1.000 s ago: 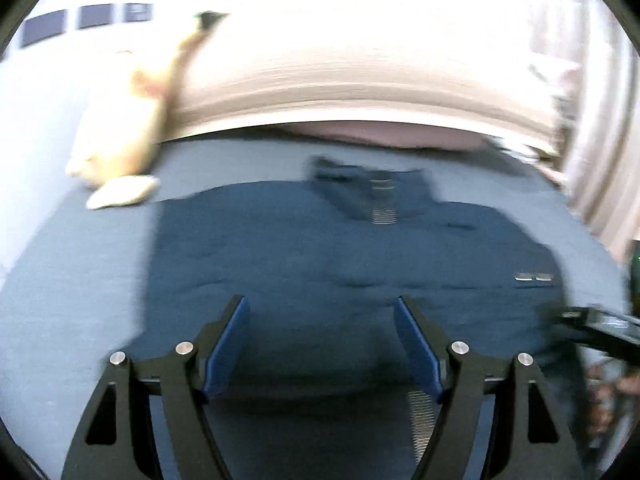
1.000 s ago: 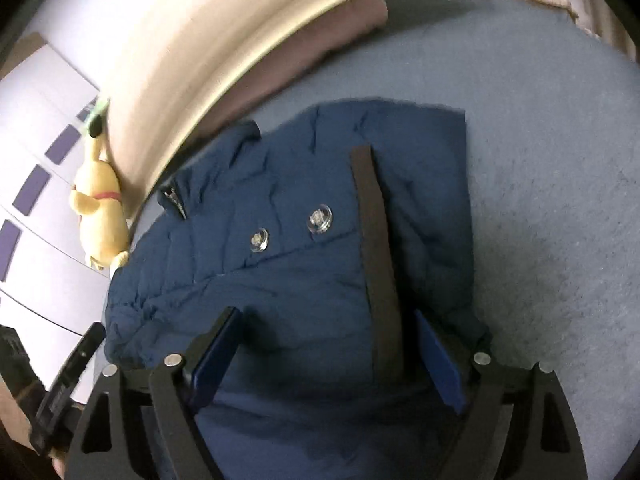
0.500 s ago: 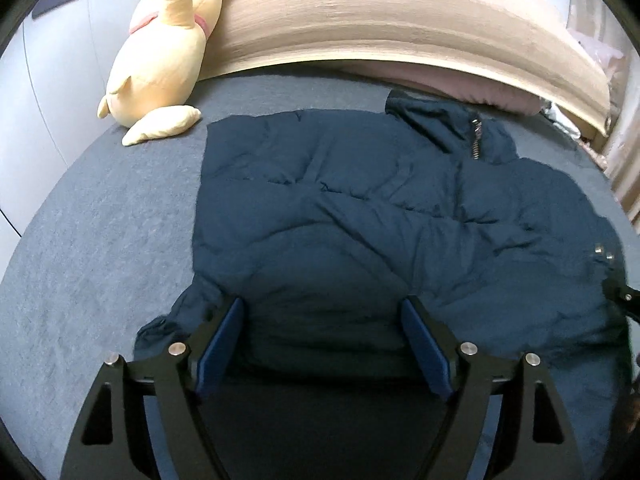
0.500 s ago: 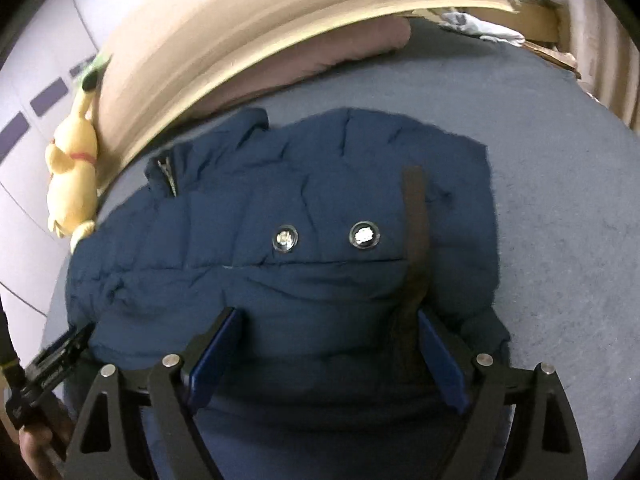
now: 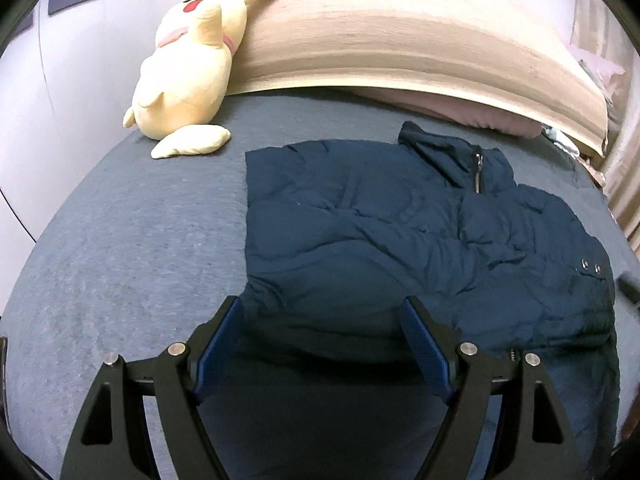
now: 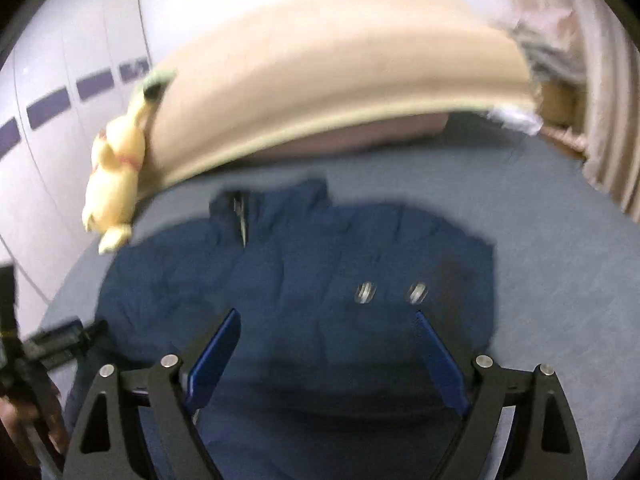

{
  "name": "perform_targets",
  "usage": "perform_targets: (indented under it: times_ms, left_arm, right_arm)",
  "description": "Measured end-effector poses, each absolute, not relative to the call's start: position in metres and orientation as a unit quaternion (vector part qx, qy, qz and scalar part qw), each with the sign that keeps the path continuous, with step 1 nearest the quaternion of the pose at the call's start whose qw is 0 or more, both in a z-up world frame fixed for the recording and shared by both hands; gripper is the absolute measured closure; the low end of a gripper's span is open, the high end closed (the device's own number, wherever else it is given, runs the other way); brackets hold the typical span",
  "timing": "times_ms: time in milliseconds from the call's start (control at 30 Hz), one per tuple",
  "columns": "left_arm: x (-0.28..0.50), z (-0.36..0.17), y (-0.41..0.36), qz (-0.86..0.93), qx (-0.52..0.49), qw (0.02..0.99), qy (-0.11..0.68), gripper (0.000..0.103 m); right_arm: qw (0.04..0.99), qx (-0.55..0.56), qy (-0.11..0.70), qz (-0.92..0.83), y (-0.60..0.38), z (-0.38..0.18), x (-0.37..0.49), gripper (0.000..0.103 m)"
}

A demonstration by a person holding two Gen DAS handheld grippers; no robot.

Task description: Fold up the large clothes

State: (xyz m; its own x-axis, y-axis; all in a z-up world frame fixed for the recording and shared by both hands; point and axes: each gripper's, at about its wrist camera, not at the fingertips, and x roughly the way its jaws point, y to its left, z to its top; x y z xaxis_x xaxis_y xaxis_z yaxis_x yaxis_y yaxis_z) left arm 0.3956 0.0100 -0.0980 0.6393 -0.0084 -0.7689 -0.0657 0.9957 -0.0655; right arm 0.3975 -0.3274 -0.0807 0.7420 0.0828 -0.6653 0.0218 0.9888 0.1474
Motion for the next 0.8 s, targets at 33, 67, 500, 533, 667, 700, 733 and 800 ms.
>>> perform_targets:
  times_ms: [33,67,500,533,667,700,733,800]
  left_arm:
    - [0.395,-0.097,0.012,0.02,-0.045,0.906,0.42,0.022]
    - [0.394,-0.097,0.014,0.025,-0.046,0.908,0.416,0.022]
    - [0.366,-0.109,0.056,0.02,-0.079,0.88,0.468,0.019]
    - [0.35,-0.104,0.063,0.016,-0.081,0.883,0.462,0.019]
    - [0.285,-0.094,0.091,0.011,-0.094,0.887,0.452,0.019]
    - [0.268,-0.095,0.098,0.008,-0.101,0.886,0.452,0.019]
    - [0.256,-0.097,0.101,0.005,-0.105,0.885,0.454,0.019]
    - [0.218,-0.103,0.115,0.01,-0.114,0.88,0.461,0.019]
  right_arm:
    - [0.918,0.083,0.388,0.012,-0.332,-0.096,0.405,0.013]
    - [0.904,0.097,0.417,0.004,-0.338,-0.112,0.414,0.013]
    - [0.914,0.128,0.384,0.003,-0.372,-0.062,0.349,0.013]
    - [0.915,0.133,0.381,0.003,-0.381,-0.056,0.328,0.013]
    - [0.904,0.157,0.397,-0.005,-0.414,-0.061,0.247,0.01]
    - [0.9,0.161,0.404,-0.008,-0.42,-0.066,0.228,0.01]
    - [0.896,0.166,0.412,-0.01,-0.426,-0.072,0.212,0.01]
    - [0.886,0.186,0.425,-0.022,-0.437,-0.089,0.176,0.01]
